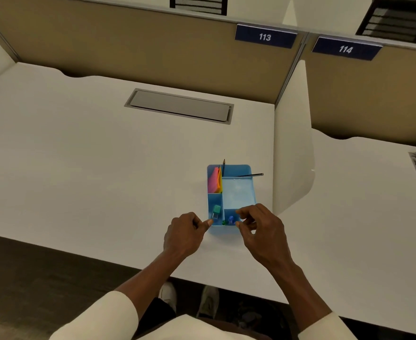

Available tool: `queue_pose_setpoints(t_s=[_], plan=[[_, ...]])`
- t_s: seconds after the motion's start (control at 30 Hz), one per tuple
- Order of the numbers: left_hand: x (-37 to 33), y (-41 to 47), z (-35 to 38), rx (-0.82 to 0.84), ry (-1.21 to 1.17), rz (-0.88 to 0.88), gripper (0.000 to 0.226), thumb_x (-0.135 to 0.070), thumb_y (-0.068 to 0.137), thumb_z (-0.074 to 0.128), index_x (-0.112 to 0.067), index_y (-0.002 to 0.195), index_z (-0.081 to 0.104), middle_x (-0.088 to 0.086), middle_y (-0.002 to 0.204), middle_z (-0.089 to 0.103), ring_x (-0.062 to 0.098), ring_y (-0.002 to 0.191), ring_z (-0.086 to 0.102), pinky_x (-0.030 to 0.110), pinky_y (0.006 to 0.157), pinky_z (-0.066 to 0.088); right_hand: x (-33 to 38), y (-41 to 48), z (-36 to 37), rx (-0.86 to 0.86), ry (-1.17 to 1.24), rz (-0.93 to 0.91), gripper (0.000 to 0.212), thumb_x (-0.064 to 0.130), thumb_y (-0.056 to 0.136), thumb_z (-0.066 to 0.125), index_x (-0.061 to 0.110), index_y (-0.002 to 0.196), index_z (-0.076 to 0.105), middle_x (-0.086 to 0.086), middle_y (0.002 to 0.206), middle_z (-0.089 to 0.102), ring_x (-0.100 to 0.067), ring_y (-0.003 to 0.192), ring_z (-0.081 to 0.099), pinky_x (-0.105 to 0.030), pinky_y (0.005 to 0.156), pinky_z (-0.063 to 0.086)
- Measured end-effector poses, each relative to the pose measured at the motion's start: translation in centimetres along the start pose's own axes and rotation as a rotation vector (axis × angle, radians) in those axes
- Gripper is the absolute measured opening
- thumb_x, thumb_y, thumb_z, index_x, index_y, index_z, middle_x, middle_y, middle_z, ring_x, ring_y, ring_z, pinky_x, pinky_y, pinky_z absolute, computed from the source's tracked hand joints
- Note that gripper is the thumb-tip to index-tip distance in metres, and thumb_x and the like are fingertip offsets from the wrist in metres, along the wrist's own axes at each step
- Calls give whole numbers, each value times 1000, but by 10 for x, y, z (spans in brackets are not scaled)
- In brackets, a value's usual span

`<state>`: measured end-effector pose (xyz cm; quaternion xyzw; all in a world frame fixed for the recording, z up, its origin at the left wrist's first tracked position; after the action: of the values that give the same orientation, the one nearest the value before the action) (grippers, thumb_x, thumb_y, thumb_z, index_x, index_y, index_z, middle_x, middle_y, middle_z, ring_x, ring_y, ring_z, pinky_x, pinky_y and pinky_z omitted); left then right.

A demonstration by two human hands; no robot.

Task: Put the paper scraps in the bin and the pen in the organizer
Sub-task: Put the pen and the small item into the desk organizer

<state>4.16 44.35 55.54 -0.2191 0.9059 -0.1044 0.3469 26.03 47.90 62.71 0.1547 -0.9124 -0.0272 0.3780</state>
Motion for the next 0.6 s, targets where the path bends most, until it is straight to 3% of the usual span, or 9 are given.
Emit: queue_pose_setpoints(t_s=[0.13, 0.33, 0.43, 0.6], plan=[[-8, -1, -13, -3, 85, 32, 35, -58, 91, 67, -23, 86, 65, -7, 78, 68, 13, 73, 65, 36, 74, 62, 0, 1, -7, -8, -33, 12, 22, 27, 88, 80, 19, 105, 70, 5, 99, 71, -9, 80, 67, -20, 73, 61], [-26, 4, -58, -57, 191, 99, 34, -57, 91, 67, -23, 88, 64, -5, 81, 69, 13, 75, 65, 34, 73, 59, 12, 6, -12, 29, -86, 7, 23, 28, 90, 79, 21, 108, 68, 11, 97, 67, -7, 80, 64, -13, 72, 53], [-36, 8, -88, -102, 205, 137, 35, -58, 91, 67, -24, 86, 63, -6, 80, 68, 14, 73, 65, 35, 72, 60, 20, 10, -17, 34, -134, 4, 21, 28, 91, 78, 24, 110, 68, 12, 94, 66, -7, 78, 63, -19, 72, 57], [-54, 5, -133, -146, 251, 237, 33, -55, 93, 66, -22, 87, 63, -5, 83, 69, 14, 75, 64, 29, 64, 47, 38, 14, -26, 20, -221, 8, 20, 30, 92, 77, 26, 109, 67, 14, 91, 64, -7, 77, 61, -29, 73, 60]])
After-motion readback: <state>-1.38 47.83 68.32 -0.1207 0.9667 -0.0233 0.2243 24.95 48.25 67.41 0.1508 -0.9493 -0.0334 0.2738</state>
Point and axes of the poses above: each hand's wrist, its own y-axis towards the middle knuckle, its own z-axis out of the palm, x = y × z, the point moved 10 cm from there along y, towards the middle knuckle
